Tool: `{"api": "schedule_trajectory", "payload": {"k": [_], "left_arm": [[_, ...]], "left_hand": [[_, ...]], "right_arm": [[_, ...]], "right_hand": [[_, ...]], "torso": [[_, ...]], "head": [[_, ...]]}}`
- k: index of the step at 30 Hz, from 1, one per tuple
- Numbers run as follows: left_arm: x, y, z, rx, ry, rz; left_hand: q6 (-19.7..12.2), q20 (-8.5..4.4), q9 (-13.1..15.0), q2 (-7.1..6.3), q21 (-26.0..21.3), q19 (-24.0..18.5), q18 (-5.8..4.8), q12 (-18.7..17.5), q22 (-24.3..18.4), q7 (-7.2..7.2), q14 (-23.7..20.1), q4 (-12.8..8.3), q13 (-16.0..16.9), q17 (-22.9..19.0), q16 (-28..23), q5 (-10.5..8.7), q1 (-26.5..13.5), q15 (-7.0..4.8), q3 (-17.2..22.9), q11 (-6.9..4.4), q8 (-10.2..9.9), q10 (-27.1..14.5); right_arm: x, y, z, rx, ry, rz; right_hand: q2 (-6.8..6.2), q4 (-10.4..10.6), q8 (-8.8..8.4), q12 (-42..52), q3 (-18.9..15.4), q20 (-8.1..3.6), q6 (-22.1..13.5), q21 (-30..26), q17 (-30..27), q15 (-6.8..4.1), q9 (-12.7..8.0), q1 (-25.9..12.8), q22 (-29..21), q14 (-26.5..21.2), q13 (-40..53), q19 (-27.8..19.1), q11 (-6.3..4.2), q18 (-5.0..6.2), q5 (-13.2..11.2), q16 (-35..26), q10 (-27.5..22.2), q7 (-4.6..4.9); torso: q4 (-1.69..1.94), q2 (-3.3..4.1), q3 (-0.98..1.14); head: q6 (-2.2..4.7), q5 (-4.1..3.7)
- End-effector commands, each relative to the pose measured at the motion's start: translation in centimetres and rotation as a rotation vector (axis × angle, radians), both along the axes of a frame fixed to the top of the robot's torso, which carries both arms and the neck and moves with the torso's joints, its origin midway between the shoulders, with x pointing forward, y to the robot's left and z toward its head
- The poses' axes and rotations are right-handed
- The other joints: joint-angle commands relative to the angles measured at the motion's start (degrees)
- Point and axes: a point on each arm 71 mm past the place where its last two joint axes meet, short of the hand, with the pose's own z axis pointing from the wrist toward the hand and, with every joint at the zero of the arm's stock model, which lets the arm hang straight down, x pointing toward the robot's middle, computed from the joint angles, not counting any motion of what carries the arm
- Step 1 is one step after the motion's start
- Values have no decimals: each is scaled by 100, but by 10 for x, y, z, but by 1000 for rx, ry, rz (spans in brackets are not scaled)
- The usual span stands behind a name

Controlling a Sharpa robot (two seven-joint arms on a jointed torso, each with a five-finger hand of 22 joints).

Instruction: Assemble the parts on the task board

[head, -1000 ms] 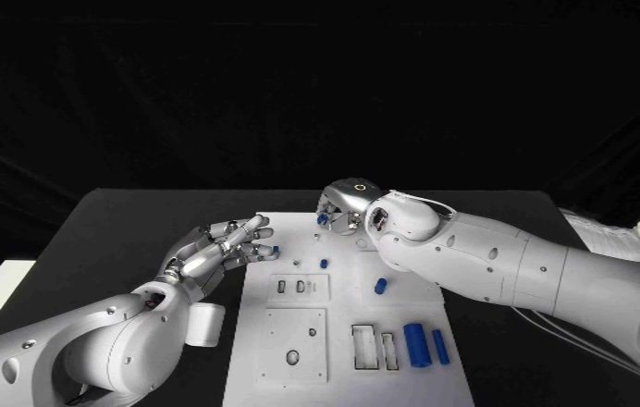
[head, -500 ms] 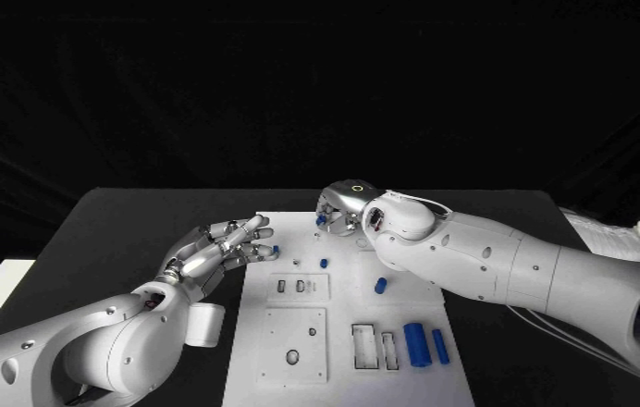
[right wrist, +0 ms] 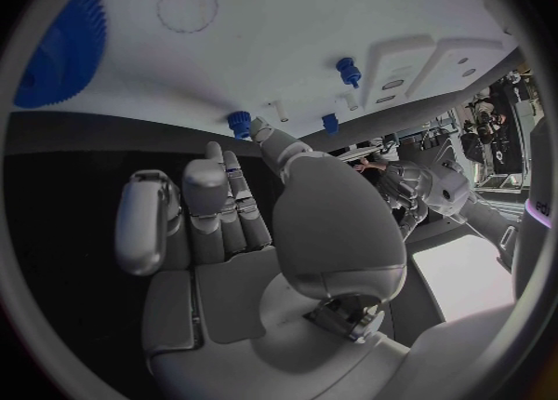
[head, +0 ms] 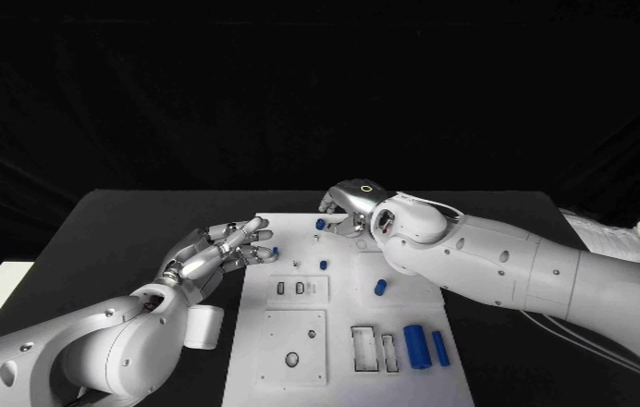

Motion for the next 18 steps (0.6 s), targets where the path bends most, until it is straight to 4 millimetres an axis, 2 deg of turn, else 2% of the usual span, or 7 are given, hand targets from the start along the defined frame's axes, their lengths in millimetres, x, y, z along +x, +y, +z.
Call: {"api": "schedule_trajectory", "payload": {"k": [1, 4, 8, 10, 12, 14, 18], "left_arm": [[-1, -1, 2, -17, -2, -22], [-1, 0, 2, -19, 0, -22], [-1, 0, 2, -20, 1, -23], [-1, 0, 2, -21, 2, -23], [-1, 0, 1, -22, 4, -23], [0, 0, 1, -23, 5, -23], [0, 0, 1, -25, 6, -24]], "left_hand": [[1, 0, -6, 48, 25, -46, 3, -38, -9, 20, -34, -37, -6, 5, -31, -17, 2, -12, 0, 24, -28, -5], [1, 0, -6, 48, 25, -46, 3, -38, -9, 20, -34, -37, -6, 5, -31, -17, 2, -12, 0, 24, -28, -5], [0, 1, -6, 49, 25, -49, 3, -41, -10, 21, -37, -38, -6, 8, -35, -18, 1, -10, 0, 26, -30, -7], [-1, 2, -6, 50, 25, -50, 3, -43, -10, 22, -37, -39, -6, 8, -37, -18, 1, -10, 0, 26, -32, -8], [-1, 2, -6, 50, 25, -50, 3, -43, -10, 22, -37, -39, -6, 8, -37, -18, 1, -10, 0, 26, -32, -8], [-1, 2, -6, 50, 25, -50, 3, -43, -10, 22, -37, -39, -6, 8, -37, -18, 1, -10, 0, 26, -32, -8], [-1, 2, -6, 51, 25, -51, 3, -44, -10, 22, -38, -40, -6, 10, -39, -18, 1, -9, 1, 27, -33, -8]], "right_arm": [[-9, -11, 9, 117, -8, -5], [-17, -27, 17, 185, 21, -19], [-27, -54, 22, 239, 103, -62], [-29, -67, 22, 239, 143, -87], [-30, -79, 20, 228, 179, -114], [-29, -89, 18, 214, 204, -138], [-28, -107, 14, 183, 240, -183]], "right_hand": [[-17, 56, 6, 96, -12, 26, 39, -26, -12, 1, 5, 42, -2, -16, 28, -8, -41, 16, 8, -20, 270, -23], [-57, 103, 12, 335, -21, -23, 72, 19, 79, -69, 9, 32, 85, 9, 132, 30, -143, 1, 96, 48, 845, -61], [-259, 123, -9, 768, -180, -155, 1, 123, 314, -218, -6, 28, 287, 64, 414, 119, -331, -38, 337, 208, 1709, -186], [-337, 242, 43, 1207, -519, -325, -103, 197, 501, -332, 5, 8, 415, 107, 916, 182, -420, -64, 592, 346, 1936, -267], [-399, 280, 47, 1745, -732, -310, -143, 287, 937, -337, 9, 2, 602, 181, 1432, 255, -458, -108, 726, 616, 2153, -292], [-341, 396, 116, 3531, -1301, -334, -202, 375, 1327, -367, 39, 208, 742, 196, 3506, 308, -462, -122, 874, 894, 1728, -293], [-171, 671, 180, 4471, -1616, -272, -258, 422, 1583, -305, 51, 257, 838, 207, 4627, 323, -424, -148, 842, 1044, 1674, -274]], "torso": [[-30, 3, 0], [-64, -3, -1], [-112, -16, -3], [-125, -18, -5], [-138, -22, -3], [-144, -22, 1], [-134, -18, 2]], "head": [[24, -20], [31, -14], [60, -37], [66, -41], [68, -38], [70, -38], [61, -52]]}}
